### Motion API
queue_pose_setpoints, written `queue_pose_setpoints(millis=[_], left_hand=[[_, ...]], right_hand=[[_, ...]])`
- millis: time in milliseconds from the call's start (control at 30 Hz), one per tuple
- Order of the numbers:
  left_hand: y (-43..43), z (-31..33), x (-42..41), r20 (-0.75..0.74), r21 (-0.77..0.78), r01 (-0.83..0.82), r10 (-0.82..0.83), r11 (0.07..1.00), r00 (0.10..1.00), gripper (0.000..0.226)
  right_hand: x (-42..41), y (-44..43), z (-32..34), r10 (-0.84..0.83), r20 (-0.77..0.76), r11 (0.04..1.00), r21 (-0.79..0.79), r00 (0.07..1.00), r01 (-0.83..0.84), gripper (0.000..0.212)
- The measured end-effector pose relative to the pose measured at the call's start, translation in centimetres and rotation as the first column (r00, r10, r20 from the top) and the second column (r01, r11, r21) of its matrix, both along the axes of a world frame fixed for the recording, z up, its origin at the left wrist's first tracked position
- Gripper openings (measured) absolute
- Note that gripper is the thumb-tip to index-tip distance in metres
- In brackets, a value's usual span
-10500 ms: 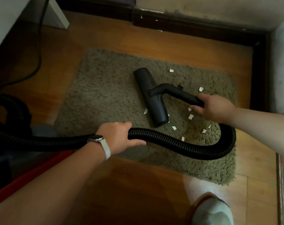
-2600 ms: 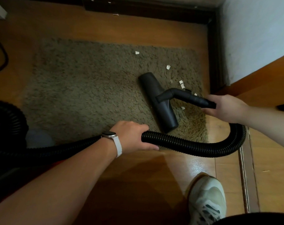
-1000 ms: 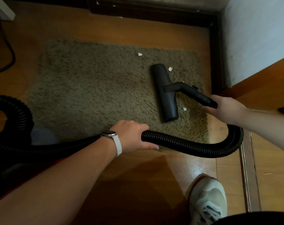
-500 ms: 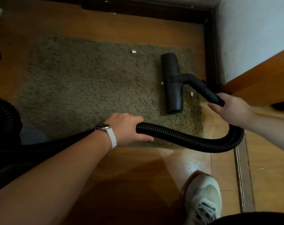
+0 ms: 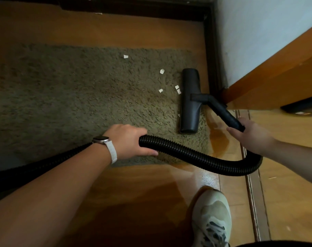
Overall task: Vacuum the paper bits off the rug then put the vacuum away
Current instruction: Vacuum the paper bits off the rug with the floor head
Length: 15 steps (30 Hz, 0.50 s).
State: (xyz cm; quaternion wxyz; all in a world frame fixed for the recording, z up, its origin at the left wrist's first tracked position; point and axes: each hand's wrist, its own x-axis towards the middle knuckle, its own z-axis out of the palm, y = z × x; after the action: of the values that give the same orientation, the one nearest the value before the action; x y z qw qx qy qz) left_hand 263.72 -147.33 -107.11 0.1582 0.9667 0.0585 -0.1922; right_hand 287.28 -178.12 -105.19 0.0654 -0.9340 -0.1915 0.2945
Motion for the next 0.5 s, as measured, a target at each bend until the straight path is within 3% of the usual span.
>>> queue_pose_setpoints(millis=[200, 500], left_hand=[[-0.1, 0.1, -0.3, 0.012, -0.007, -0.008, 0.009, 1.0, 1.0, 0.076], [0.6, 0.2, -1.2, -0.014, -0.023, -0.046, 0.046, 0.999, 0.999, 0.073]], right_hand=[[0.0, 0.2, -1.0, -0.015, -0.03, 1.0, 0.024, 0.999, 0.015, 0.021], [0.7, 4.3, -1.3, 0.172, 0.074, 0.984, 0.033, 0.982, -0.175, 0.024]])
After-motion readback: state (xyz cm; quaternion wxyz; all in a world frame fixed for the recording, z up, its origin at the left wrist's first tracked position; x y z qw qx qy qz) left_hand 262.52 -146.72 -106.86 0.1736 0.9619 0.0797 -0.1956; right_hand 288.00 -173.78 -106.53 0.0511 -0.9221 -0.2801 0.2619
